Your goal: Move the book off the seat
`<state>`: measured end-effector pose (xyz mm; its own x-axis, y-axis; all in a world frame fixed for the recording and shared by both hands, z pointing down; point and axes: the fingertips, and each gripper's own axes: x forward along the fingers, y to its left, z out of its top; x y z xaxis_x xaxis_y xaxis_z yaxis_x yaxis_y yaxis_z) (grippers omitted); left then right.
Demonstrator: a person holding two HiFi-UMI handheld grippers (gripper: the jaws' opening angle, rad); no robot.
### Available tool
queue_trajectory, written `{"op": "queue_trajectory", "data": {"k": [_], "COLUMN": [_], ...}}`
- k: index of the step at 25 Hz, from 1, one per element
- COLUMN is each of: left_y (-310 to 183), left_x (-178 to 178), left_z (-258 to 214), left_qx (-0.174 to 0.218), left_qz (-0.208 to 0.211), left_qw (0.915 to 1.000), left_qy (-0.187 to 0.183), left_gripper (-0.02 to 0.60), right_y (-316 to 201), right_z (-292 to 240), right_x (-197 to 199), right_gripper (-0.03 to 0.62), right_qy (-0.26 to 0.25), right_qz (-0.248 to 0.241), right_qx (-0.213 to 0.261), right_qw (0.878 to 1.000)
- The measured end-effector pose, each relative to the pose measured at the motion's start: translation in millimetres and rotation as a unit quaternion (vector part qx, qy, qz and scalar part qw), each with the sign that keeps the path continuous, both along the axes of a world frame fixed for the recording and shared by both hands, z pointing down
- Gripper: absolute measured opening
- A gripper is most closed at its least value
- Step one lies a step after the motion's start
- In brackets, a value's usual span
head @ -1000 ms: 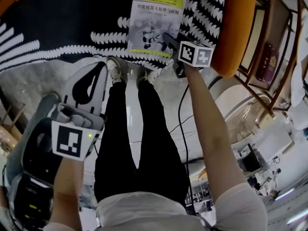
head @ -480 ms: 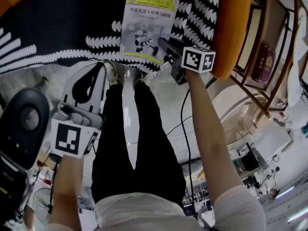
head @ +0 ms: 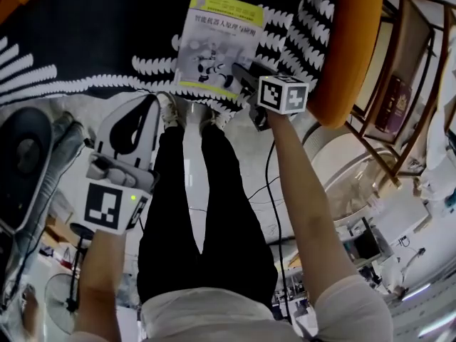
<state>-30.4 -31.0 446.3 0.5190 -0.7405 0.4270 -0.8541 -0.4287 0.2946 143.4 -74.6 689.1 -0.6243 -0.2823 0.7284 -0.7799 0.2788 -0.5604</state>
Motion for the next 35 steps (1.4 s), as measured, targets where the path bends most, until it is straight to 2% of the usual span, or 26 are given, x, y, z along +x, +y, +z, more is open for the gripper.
{"op": "queue_trajectory", "data": {"k": [3, 6, 8, 10, 12, 13, 14, 15, 16, 18, 21, 24, 28, 35], "left_y": [1.3, 5.1, 7.7, 5.5, 2.4, 1.4, 0.7, 0.1, -0.2, 0.9, 4.1, 4.4, 3.2, 2.1], "left_x": [-5.7, -10.4, -10.7, -10.1, -8.5, -7.5, -7.0, -7.4, -8.6, -11.7, -14.1, -18.7, -26.2, -39.9], "left_z": [6.6, 12.6, 14.6, 13.6, 10.8, 9.9, 9.7, 10.2, 11.1, 13.4, 13.3, 8.7, 0.8, -12.5], "left_qx": [-0.002, -0.013, -0.023, -0.020, -0.014, -0.015, -0.017, -0.018, -0.017, -0.015, -0.019, -0.023, -0.013, -0.001], "left_qz": [0.003, -0.003, -0.006, -0.006, -0.004, -0.005, -0.006, -0.006, -0.006, -0.005, -0.009, -0.019, -0.024, -0.039], "left_qw": [0.9999, 0.9998, 0.9997, 0.9998, 0.9999, 0.9999, 0.9998, 0.9998, 0.9998, 0.9999, 0.9998, 0.9996, 0.9996, 0.9992], "left_qy": [-0.010, -0.011, -0.009, -0.009, -0.007, -0.005, -0.004, -0.004, -0.005, -0.008, -0.004, 0.000, -0.002, 0.011], "left_gripper": [0.017, 0.017, 0.017, 0.017, 0.017, 0.017, 0.017, 0.017, 0.017, 0.017, 0.017, 0.017, 0.017, 0.017], "right_y": [-6.2, -4.9, -2.1, -4.9, -10.2, -13.7, -17.5, -20.6, -22.0, -20.4, -16.7, -15.0, -11.2, -10.3], "right_z": [7.0, -13.3, -29.6, -29.8, -15.0, -6.3, 1.0, 5.8, 7.8, 4.6, -12.5, -37.7, -65.0, -106.3], "right_x": [4.3, -1.2, -10.8, -22.5, -32.3, -35.5, -37.2, -37.7, -38.0, -39.2, -42.1, -48.5, -59.1, -84.3], "right_gripper": [0.164, 0.134, 0.120, 0.132, 0.160, 0.196, 0.194, 0.161, 0.162, 0.146, 0.107, 0.098, 0.094, 0.092], "right_qy": [-0.062, -0.137, -0.167, -0.163, -0.128, -0.101, -0.074, -0.054, -0.048, -0.071, -0.136, -0.177, -0.190, -0.212], "right_qz": [0.039, 0.037, 0.026, 0.017, 0.006, 0.001, -0.003, -0.008, -0.012, -0.018, -0.015, 0.011, 0.042, 0.037], "right_qx": [-0.035, -0.036, -0.025, -0.017, -0.019, -0.023, -0.025, -0.028, -0.031, -0.035, -0.034, -0.007, 0.024, 0.038], "right_qw": [0.997, 0.989, 0.985, 0.986, 0.992, 0.995, 0.997, 0.998, 0.998, 0.997, 0.990, 0.984, 0.981, 0.976]}}
